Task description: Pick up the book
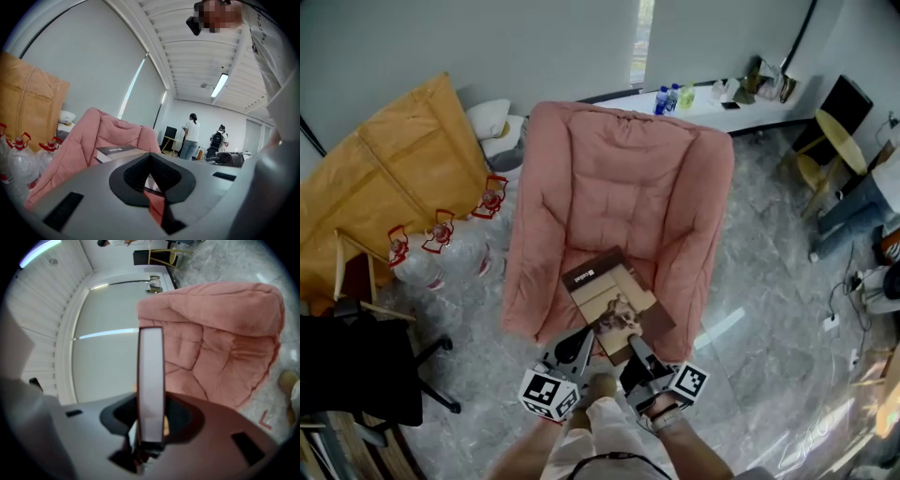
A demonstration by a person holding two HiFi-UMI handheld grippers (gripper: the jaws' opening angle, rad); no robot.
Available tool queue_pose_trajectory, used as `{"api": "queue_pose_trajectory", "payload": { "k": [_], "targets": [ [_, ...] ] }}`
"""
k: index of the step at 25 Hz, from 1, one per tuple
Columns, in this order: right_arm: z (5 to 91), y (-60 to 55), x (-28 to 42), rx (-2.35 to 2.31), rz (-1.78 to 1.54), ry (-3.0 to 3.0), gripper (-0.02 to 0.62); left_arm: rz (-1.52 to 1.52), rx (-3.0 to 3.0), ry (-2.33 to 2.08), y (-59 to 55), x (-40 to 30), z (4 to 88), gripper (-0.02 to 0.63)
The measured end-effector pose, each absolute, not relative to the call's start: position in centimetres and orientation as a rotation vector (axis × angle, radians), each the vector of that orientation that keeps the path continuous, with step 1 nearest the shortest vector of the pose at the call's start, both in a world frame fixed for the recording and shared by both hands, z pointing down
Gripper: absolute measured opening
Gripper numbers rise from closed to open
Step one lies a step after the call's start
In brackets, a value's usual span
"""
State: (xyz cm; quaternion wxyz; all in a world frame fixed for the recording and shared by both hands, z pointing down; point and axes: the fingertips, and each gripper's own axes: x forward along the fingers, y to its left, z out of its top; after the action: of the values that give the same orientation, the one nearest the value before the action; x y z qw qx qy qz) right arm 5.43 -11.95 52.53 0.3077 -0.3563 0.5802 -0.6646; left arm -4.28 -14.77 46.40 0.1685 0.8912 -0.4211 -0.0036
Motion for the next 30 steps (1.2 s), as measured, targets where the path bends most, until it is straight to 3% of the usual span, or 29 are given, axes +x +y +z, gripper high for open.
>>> {"api": "queue_pose_trajectory", "payload": {
  "k": [30],
  "targets": [
    [51.2, -13.2, 6.0, -0.882, -1.804, 1.589, 0.158, -0.081, 2.475, -1.281, -16.5, -5.1, 45.4, 0.021]
  ]
}}
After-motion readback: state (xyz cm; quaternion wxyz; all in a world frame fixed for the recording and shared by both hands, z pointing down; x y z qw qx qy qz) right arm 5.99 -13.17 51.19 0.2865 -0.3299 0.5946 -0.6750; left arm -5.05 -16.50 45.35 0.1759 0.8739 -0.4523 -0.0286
